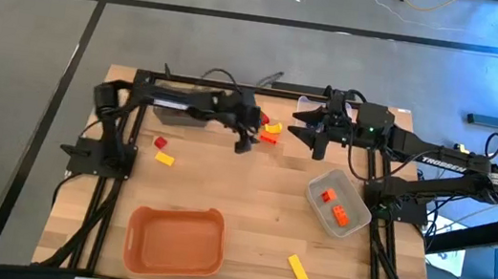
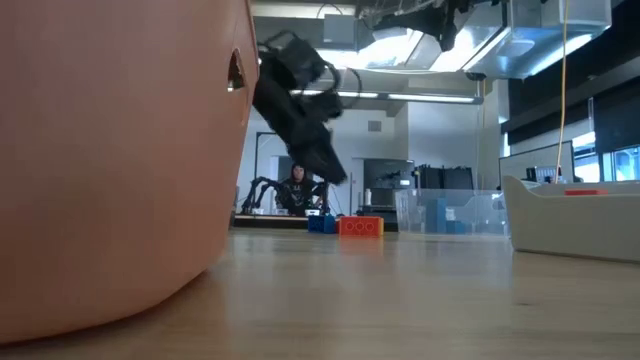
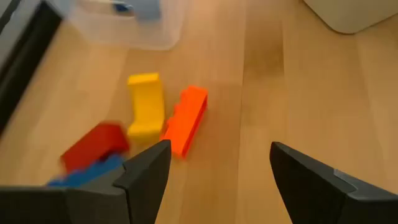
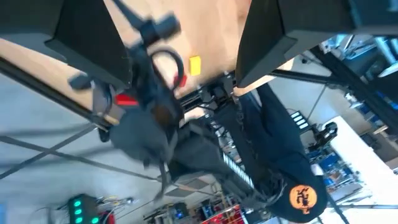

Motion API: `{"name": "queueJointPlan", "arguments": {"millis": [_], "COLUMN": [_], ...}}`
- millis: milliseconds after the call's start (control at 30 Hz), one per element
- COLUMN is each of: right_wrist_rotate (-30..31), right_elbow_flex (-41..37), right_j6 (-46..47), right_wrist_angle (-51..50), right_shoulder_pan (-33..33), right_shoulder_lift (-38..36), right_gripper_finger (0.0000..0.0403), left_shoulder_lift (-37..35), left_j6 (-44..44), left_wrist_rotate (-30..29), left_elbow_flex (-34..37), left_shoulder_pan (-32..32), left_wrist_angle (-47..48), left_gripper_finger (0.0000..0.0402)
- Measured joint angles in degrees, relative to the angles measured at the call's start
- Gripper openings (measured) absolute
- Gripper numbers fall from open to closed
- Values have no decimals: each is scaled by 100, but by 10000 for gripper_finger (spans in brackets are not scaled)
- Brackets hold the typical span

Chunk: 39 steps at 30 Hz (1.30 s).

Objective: Sort & place blocks by color
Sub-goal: Put the orange game piece into the gray bin

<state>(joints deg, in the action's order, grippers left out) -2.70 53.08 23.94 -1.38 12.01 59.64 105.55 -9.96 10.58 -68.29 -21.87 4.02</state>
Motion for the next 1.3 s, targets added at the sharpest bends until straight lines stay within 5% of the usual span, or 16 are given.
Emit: {"name": "queueJointPlan", "arguments": {"millis": [367, 900, 1100, 1300], "right_wrist_rotate": [185, 466, 479, 477], "right_elbow_flex": [0, 0, 0, 0], "right_j6": [284, 471, 569, 581], "right_wrist_angle": [32, 29, 27, 35], "right_shoulder_pan": [0, 0, 0, 0], "right_shoulder_lift": [0, 0, 0, 0], "right_gripper_finger": [289, 289, 289, 289], "left_shoulder_lift": [857, 1153, 1334, 1142], "left_j6": [-372, -279, -259, -105], "left_wrist_rotate": [-942, -822, -976, -1155], "left_elbow_flex": [-33, -27, -22, -25], "left_shoulder_pan": [131, 142, 174, 323], "left_wrist_angle": [-726, -1310, -1236, -1235], "left_gripper_finger": [266, 257, 208, 110]}}
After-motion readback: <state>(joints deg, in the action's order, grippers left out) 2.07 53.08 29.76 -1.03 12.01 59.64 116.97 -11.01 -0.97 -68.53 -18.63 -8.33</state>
